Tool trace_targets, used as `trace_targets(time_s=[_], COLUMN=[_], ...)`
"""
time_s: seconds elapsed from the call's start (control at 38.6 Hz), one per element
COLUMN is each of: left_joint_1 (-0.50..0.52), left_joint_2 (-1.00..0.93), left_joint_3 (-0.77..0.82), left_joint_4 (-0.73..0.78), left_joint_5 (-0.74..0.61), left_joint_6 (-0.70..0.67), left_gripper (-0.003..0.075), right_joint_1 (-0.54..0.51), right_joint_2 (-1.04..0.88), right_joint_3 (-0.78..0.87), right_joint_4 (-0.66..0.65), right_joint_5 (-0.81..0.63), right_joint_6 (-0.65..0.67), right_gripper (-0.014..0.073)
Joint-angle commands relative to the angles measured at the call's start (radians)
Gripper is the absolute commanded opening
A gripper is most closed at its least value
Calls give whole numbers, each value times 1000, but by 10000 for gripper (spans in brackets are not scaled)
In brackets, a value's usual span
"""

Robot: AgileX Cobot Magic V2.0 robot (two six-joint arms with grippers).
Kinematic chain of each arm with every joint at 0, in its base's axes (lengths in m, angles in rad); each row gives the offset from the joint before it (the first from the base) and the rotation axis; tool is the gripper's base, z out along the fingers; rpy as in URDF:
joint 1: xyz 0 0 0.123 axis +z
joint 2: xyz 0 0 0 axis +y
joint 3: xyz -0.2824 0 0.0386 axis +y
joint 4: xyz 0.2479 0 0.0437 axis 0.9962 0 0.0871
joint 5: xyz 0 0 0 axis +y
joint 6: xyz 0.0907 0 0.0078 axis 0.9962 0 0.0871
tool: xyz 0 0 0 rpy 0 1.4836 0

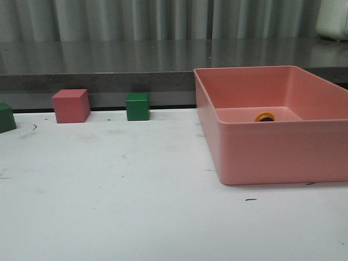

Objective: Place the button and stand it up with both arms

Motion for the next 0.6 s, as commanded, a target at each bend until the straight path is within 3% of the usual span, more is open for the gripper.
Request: trace_targets(time_s=[0.0,0.13,0.31,0.57], left_joint_1=[-5,-5,-5,-5], left_joint_2=[13,13,13,13], left_joint_3=[-38,-38,-38,-38], left_joint_4=[0,0,0,0], left_joint_5=[-82,-82,-82,-82], left_joint_6=[-5,-5,-5,-5], left_gripper=[572,564,564,564], right_joint_1=[3,45,111,108], right_joint_2=[113,275,478,744], right_joint_3=[-111,-239,-440,-719], right_joint_4=[3,4,4,5], right_joint_5=[-65,-25,171,443], right_joint_6=[-8,-8,-8,56], right_gripper=[661,661,661,661])
